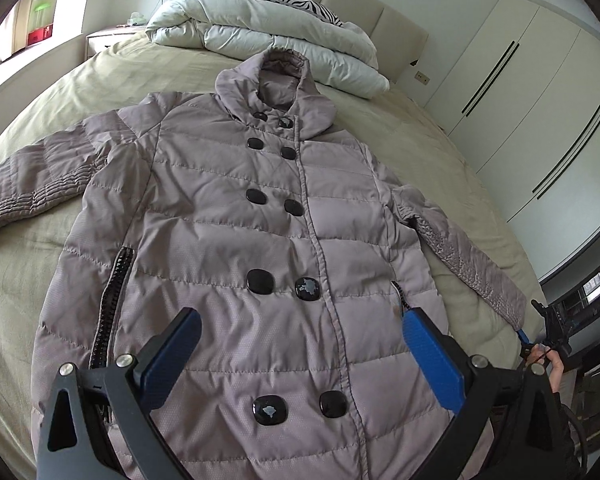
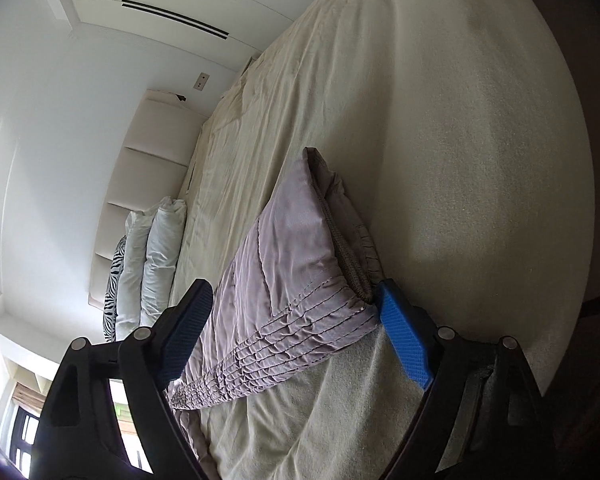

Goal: Fold large clothes
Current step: 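Grasp the coat sleeve cuff with the right tool and fold it across the body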

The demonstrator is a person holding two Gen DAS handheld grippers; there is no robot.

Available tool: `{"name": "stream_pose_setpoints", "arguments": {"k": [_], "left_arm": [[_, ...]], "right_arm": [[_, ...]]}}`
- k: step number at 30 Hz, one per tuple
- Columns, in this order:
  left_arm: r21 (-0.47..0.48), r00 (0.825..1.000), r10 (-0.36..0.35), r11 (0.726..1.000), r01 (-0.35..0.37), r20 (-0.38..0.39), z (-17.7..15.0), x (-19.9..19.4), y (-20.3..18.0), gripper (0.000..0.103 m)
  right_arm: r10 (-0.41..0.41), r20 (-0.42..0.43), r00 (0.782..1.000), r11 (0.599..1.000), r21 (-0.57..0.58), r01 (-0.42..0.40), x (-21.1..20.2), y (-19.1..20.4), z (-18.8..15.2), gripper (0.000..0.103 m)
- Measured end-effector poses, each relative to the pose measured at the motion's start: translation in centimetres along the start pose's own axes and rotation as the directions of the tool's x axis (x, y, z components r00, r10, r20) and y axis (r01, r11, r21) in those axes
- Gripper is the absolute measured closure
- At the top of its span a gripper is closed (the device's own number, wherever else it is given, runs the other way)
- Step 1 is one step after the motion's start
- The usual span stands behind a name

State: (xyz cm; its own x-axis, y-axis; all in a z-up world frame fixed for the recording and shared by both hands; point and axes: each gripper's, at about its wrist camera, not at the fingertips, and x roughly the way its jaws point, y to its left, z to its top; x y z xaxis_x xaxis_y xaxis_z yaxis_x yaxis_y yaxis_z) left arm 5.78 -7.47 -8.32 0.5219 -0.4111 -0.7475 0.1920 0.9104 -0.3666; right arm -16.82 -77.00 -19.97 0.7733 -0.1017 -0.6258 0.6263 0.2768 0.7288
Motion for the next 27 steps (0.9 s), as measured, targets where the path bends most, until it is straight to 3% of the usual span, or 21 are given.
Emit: {"name": "stream_pose_setpoints", "arguments": {"k": [3, 6, 8, 11, 12, 19, 21, 24, 27], "left_arm": [[0.014, 1.0, -0.019, 1.0, 0.019, 0.0, -0.3, 0.3, -0.6, 0.0], [0.019, 0.999, -0.041, 0.999, 0.041, -0.004, -0.4, 0.4, -1.0, 0.0], [0.022, 0.999, -0.049, 0.999, 0.05, -0.007, -0.5, 0.4, -1.2, 0.0], [0.025, 0.999, -0.047, 0.999, 0.047, 0.001, -0.6, 0.2, -1.3, 0.0], [0.026, 0.999, -0.044, 0.999, 0.044, 0.006, -0.6, 0.0, -1.3, 0.0], [0.029, 0.999, -0.05, 0.998, 0.05, 0.002, -0.6, -0.2, -1.6, 0.0], [0.037, 0.999, -0.051, 0.998, 0.05, 0.008, -0.6, -0.5, -1.7, 0.0], [0.036, 0.999, -0.048, 0.998, 0.047, 0.017, -0.6, -0.8, -1.6, 0.0], [0.029, 0.999, -0.048, 0.998, 0.047, 0.015, -0.5, -0.7, -1.4, 0.0]], "right_arm": [[0.06, -0.008, 0.998, 0.998, 0.029, -0.06, -0.6, -0.6, -0.9, 0.029], [0.199, 0.004, 0.98, 0.974, 0.111, -0.198, -1.4, -2.0, -2.2, 0.03], [0.251, 0.013, 0.968, 0.953, 0.17, -0.249, -1.4, -3.2, -2.9, 0.03], [0.085, -0.017, 0.996, 0.975, 0.207, -0.08, -1.7, -4.7, -3.4, 0.037], [0.073, -0.02, 0.997, 0.979, 0.192, -0.068, -2.1, -4.6, -3.8, 0.04], [0.155, -0.081, 0.985, 0.977, 0.158, -0.141, -0.6, -2.1, -6.5, 0.04], [0.132, -0.099, 0.986, 0.98, 0.165, -0.115, 0.8, -1.5, -6.6, 0.038], [0.103, -0.117, 0.988, 0.965, 0.254, -0.071, 2.6, -1.0, -6.3, 0.038], [0.126, -0.082, 0.989, 0.935, 0.343, -0.091, 2.7, -0.6, -6.4, 0.038]]}}
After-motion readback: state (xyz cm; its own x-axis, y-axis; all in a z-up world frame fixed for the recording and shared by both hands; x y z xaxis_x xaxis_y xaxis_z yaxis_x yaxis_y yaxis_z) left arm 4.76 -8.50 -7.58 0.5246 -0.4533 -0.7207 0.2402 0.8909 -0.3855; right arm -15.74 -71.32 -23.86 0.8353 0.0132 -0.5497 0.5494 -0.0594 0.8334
